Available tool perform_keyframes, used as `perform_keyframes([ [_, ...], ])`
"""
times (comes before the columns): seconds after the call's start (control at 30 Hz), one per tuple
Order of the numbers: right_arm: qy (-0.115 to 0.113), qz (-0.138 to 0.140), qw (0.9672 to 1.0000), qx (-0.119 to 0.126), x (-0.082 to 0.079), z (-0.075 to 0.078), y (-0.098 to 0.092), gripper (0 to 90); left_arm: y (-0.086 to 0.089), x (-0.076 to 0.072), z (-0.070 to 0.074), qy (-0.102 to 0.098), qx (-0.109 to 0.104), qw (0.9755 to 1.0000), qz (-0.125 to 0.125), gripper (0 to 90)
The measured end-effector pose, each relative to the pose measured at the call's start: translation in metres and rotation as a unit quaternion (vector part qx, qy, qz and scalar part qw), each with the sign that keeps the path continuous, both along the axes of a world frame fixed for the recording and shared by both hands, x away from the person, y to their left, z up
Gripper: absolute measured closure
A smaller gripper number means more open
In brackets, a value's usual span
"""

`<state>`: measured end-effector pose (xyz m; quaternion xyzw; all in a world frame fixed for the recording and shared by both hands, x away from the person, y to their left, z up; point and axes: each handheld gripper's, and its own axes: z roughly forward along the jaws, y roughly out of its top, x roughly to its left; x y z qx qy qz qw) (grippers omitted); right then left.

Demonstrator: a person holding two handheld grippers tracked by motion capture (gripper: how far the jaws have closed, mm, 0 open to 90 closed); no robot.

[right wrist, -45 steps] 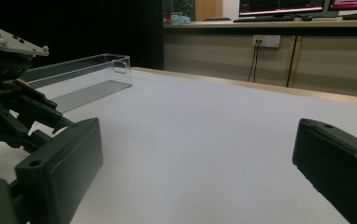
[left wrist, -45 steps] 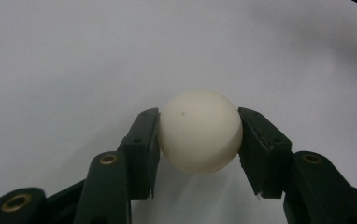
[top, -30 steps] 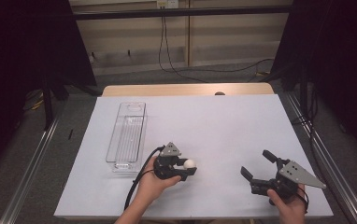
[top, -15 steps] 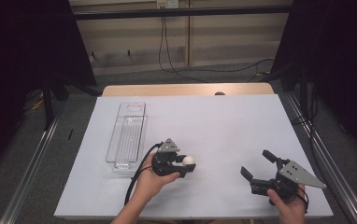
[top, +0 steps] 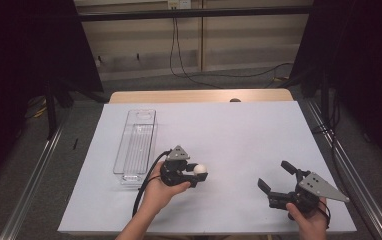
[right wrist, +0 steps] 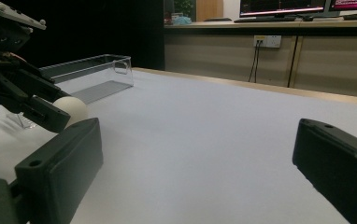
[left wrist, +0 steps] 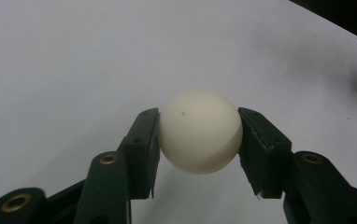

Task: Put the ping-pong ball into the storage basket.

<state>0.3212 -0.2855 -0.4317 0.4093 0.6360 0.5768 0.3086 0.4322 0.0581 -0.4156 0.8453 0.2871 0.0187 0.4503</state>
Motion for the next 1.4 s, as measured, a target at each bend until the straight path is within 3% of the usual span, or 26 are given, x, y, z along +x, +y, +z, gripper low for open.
perform_keyframes([
  [0.37, 0.0, -0.002, 1.0, 0.002, 0.0, 0.0, 0.0, 1.4, 0.006, 0.003, 0.003, 0.003, -0.008, 0.9999, 0.007, 51.1],
  [1.4, -0.001, -0.001, 1.0, 0.005, -0.001, 0.001, 0.0, 1.4, 0.017, 0.008, 0.013, 0.009, -0.004, 0.9996, 0.024, 51.1],
])
